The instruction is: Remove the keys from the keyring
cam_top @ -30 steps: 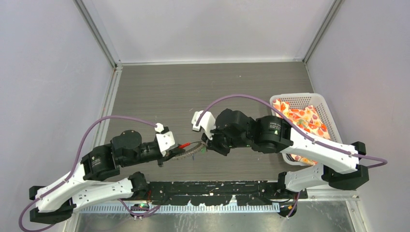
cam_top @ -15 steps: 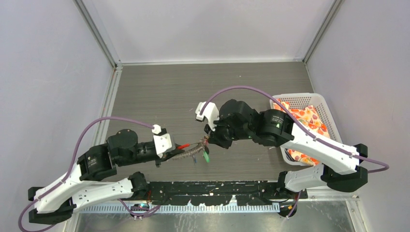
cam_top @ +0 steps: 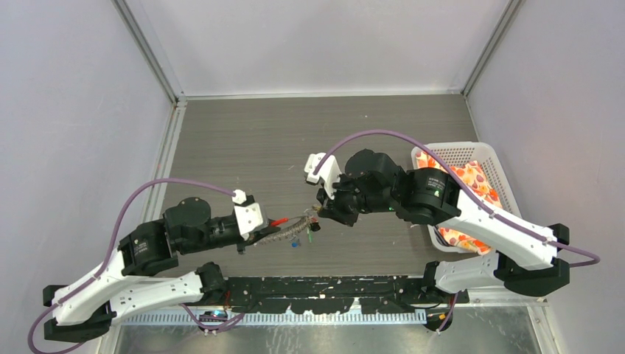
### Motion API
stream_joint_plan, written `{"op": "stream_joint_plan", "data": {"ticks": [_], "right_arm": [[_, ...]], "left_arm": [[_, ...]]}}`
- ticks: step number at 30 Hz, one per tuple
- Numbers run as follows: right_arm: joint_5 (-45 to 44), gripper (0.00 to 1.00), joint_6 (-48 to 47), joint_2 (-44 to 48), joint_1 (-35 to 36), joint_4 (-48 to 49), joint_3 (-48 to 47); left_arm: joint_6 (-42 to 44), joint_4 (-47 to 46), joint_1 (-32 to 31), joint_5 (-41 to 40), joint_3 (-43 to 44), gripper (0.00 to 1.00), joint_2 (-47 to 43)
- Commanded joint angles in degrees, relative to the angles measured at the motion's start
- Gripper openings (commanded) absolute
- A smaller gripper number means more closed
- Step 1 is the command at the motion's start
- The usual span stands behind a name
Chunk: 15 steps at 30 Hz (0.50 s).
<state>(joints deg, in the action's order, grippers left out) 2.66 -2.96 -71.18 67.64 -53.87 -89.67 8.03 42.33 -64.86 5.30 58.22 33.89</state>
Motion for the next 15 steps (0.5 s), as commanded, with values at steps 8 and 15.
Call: {"op": "stream_joint_plan", "data": {"ticks": [8,15], "right_arm": [[2.3,0.01,-1.3,1.3,-0.4,-0.5,-2.0],[2.2,0.01,4.3,-1.3,-0.4,-3.2,-3.3]], "left_arm": [[0.2,-3.4,-0.1,-8.1,-1.0,0.01,0.3],[-9.8,-23.4,-0.1,-10.1,-14.1,0.0,-3.2]]}}
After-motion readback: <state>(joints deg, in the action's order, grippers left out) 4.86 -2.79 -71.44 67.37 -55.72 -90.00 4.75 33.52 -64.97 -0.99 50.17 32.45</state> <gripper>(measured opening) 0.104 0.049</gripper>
